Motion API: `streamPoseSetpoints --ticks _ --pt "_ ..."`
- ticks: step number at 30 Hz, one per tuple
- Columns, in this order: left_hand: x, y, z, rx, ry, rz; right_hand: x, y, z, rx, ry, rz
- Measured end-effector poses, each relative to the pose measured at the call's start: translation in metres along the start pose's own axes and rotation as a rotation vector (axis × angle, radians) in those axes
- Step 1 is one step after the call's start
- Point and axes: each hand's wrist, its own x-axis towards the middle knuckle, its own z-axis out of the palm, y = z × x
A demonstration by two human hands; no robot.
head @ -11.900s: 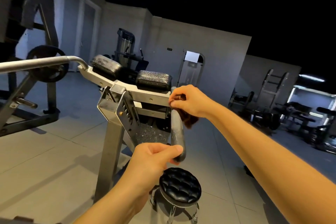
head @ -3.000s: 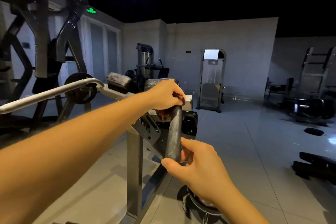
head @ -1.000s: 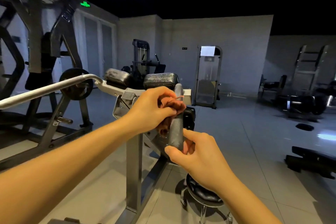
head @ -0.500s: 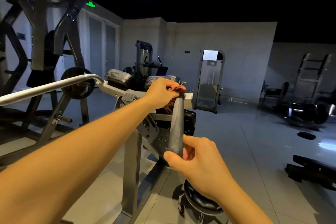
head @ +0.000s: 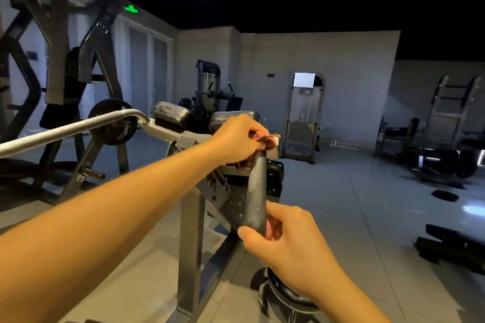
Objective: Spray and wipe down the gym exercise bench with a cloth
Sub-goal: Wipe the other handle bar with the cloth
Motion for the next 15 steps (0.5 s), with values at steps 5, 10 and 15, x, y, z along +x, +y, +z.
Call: streamPoseSetpoints --ticks 5,10,15 --pt "0.056 -0.014 0.014 0.091 0.059 -0.08 0.007 -0.003 -0.006 -0.009 0.025 0.025" --pt "0.002 -0.009 0.004 -0.017 0.005 -0.013 -0.003 -0.004 0.001 -0.008 -0.005 0.025" --pt "-0.112 0.035 -0.022 -0.116 -0.158 0.152 -0.007 -0.005 0.003 0.003 0.039 0.003"
